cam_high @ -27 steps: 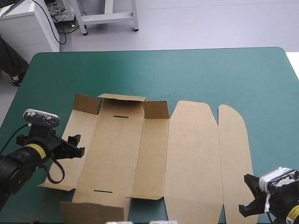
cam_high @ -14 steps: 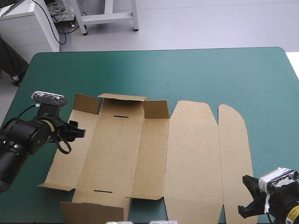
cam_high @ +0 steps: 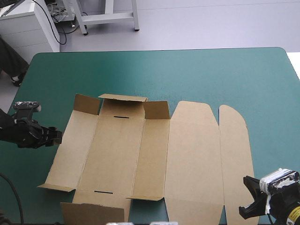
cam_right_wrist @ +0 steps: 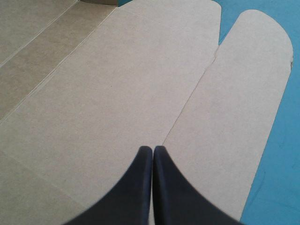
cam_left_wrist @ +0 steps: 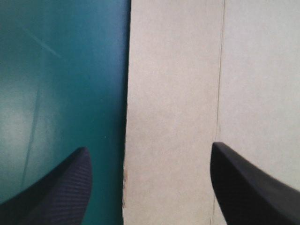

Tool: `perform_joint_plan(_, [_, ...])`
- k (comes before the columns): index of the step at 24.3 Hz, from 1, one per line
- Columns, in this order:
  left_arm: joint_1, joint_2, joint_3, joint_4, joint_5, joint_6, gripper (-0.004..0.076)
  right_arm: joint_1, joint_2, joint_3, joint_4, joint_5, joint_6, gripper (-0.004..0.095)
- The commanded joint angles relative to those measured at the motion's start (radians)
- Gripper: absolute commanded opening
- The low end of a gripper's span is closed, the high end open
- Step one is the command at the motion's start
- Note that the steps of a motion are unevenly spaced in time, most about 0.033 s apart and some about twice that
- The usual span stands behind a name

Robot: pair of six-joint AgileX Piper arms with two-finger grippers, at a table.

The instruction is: Fold the box

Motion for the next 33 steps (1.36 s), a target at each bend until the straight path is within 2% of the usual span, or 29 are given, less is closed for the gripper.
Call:
perform_joint_plan(1, [0.062,0.037,-0.006,-0.121,0.017,0.112,0.0498,-0.001,0.013,-0.023,-0.012,-0.071,-0.005,-0.0014])
perform_joint_plan(8, [0.070,0.117,0.088,-0.168,0.025,0.257,0.0498,-0.001,0.013,-0.023,-0.012,-0.071,-0.005,-0.0014])
perform_joint_plan(19, [0.070,0.121,0.118,-0.128,0.005,0.264,0.0498,-0.001,0.013,-0.023,-0.012,-0.071,-0.005,-0.0014])
perform_joint_plan(33, [0.070,0.202,0.152,-0.259,0.009,0.347,0.0498,-0.001,0.013,-0.023,-0.014,-0.071,-0.005,-0.0015])
